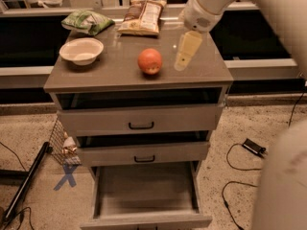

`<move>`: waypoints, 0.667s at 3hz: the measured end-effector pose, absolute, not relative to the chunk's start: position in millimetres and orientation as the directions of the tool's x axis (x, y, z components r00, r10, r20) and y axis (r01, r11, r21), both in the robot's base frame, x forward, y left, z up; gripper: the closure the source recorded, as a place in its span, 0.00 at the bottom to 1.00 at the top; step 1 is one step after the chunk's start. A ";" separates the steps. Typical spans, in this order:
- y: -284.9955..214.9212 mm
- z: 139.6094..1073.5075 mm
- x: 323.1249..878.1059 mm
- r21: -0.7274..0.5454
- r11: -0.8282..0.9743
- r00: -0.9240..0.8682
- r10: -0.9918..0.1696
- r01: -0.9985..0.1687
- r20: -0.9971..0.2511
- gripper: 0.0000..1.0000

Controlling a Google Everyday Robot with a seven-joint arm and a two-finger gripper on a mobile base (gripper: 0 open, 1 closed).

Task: Place apple into bottom drawer

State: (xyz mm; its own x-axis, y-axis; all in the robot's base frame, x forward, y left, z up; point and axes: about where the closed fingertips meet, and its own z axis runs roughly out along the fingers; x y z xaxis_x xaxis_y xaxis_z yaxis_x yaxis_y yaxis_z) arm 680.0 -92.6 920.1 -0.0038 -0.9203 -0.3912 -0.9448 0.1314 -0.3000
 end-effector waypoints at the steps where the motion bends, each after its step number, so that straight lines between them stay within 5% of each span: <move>1: -59.6 891.7 712.8 -0.231 0.161 -0.033 -0.879 -0.960 -0.476 0.00; 2: -23.7 867.2 722.3 -0.125 0.151 -0.057 -0.827 -0.981 -0.559 0.00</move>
Offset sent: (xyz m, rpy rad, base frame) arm 0.0618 0.0885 -0.0640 0.2749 0.2108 0.0141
